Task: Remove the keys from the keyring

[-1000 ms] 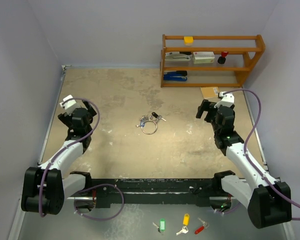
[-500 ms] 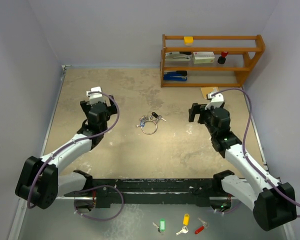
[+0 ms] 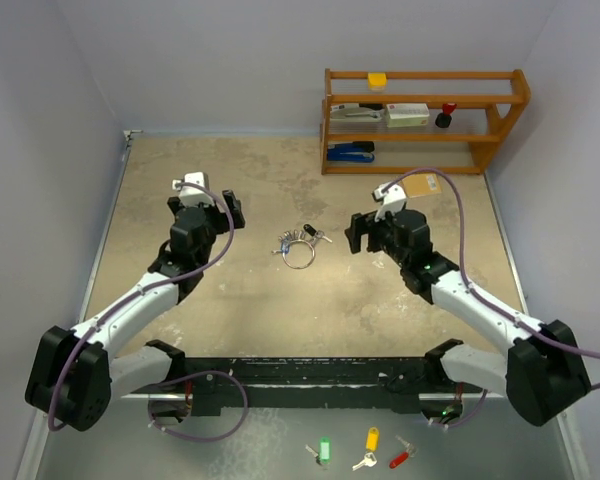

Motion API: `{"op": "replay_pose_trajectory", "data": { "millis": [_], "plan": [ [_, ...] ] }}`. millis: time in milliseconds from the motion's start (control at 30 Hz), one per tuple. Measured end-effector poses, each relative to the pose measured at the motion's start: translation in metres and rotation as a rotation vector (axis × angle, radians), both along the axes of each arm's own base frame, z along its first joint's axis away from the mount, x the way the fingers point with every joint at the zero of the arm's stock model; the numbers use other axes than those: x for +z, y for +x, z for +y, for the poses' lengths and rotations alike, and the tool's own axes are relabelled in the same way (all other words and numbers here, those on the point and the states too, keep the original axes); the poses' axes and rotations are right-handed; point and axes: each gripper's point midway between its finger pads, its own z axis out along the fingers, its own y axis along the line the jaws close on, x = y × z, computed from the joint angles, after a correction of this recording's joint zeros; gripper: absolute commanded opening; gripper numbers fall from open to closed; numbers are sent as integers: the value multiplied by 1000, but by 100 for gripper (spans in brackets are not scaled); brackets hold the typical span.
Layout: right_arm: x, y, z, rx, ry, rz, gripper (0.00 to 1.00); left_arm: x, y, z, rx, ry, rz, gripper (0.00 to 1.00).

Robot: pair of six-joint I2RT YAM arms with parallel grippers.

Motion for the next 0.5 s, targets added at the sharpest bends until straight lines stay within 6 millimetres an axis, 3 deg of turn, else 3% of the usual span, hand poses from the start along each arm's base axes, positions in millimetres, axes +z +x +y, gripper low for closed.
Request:
{"op": "replay_pose_trajectory", "data": {
  "millis": [300,400,500],
  "plan": [
    [-51,-15,43,132,-62,128,58,-2,0,-16,-58,-90,0,71],
    [-62,-8,50,139,-84,151,52,-2,-1,-18,-66,-105,0,56],
    [-66,7,58,132,-98,162,46,-5,-4,-19,-71,-118,6,52]
  ]
}}
